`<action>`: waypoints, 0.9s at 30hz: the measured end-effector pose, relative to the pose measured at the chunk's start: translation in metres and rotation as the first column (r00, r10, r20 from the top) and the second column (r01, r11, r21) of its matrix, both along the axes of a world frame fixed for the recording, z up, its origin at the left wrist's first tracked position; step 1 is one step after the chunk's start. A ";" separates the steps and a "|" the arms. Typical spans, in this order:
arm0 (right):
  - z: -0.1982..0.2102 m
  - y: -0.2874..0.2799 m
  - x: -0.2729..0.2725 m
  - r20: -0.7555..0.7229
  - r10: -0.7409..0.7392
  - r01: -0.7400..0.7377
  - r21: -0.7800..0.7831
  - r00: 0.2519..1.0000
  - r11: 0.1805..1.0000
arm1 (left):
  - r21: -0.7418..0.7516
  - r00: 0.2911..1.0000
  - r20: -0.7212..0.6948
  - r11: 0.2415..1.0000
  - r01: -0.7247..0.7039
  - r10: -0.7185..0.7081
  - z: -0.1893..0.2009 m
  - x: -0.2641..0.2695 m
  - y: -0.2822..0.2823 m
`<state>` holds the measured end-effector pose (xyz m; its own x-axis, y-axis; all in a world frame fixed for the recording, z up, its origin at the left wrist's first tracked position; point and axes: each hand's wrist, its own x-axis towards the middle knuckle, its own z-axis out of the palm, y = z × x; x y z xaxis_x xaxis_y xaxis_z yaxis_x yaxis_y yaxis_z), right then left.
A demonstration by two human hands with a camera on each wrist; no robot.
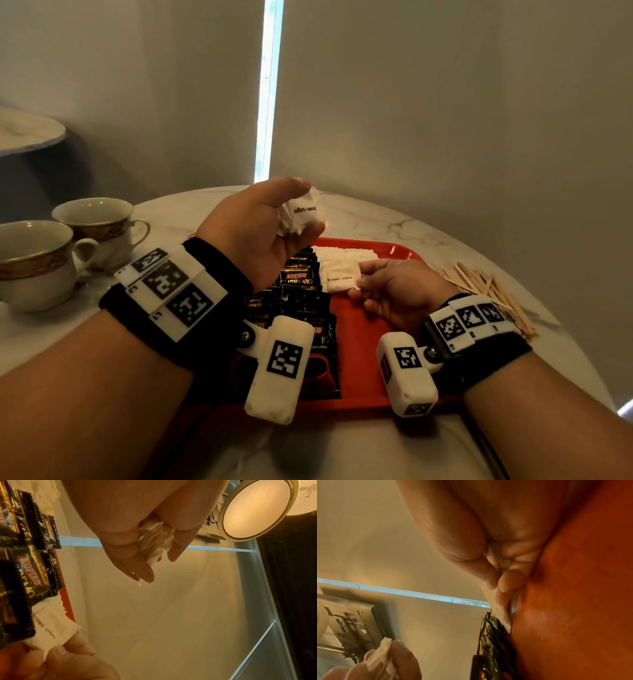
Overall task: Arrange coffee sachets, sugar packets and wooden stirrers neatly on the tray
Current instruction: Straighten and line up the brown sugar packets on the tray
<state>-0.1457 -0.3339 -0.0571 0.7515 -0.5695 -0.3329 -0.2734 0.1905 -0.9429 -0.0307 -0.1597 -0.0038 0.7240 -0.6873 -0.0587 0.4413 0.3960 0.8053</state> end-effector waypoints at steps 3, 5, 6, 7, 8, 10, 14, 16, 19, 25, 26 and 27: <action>0.001 0.002 -0.001 0.002 -0.010 0.010 -0.006 1.000 1.000 | 0.002 1.000 0.004 1.000 -0.002 0.002 0.000 0.000 0.000; 0.001 0.003 -0.001 0.005 -0.017 0.017 -0.019 1.000 1.000 | 0.008 1.000 0.009 1.000 -0.002 0.002 0.000 -0.001 0.000; 0.001 0.003 -0.001 0.010 -0.019 0.019 -0.026 1.000 0.999 | 0.006 1.000 0.013 1.000 0.001 -0.001 0.000 -0.001 0.000; 0.001 0.003 0.000 0.016 -0.024 0.024 -0.032 1.000 0.999 | 0.004 1.000 0.016 1.000 0.004 -0.004 0.000 -0.001 0.000; 0.001 0.003 -0.001 0.021 -0.031 0.032 -0.034 0.999 0.999 | 0.003 1.000 0.018 1.000 0.005 -0.005 0.000 -0.002 0.000; 0.002 0.003 -0.001 0.027 -0.044 0.044 -0.027 0.999 0.999 | 0.011 1.000 0.020 1.000 0.001 -0.001 0.000 -0.002 0.000; 0.005 0.005 -0.002 0.022 -0.041 0.042 -0.041 0.999 0.998 | 0.018 1.000 0.018 1.000 -0.003 0.003 0.000 -0.003 0.000; 0.007 0.007 -0.003 0.004 -0.024 0.025 -0.064 1.000 0.998 | 0.018 1.000 0.016 1.000 -0.006 0.006 0.000 -0.002 0.000; 0.008 0.009 -0.004 -0.016 0.006 -0.007 -0.079 1.000 0.997 | 0.015 1.000 0.013 1.000 -0.005 0.005 -0.001 -0.001 -0.001; 0.008 0.007 -0.005 -0.053 0.018 -0.023 -0.101 0.998 0.995 | 0.017 1.000 0.009 1.000 -0.014 0.014 -0.002 0.001 -0.002; 0.008 0.007 -0.005 -0.052 0.013 -0.018 -0.101 0.999 0.995 | 0.014 1.000 0.009 1.000 -0.017 0.017 -0.003 0.001 -0.002; 0.008 0.008 -0.005 -0.052 0.011 -0.016 -0.100 0.999 0.995 | 0.012 1.000 0.009 1.000 -0.017 0.017 -0.003 0.001 -0.002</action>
<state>-0.1512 -0.3263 -0.0489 0.7429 -0.5919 -0.3127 -0.3235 0.0915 -0.9418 -0.0295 -0.1615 -0.0066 0.7363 -0.6740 -0.0606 0.4272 0.3935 0.8140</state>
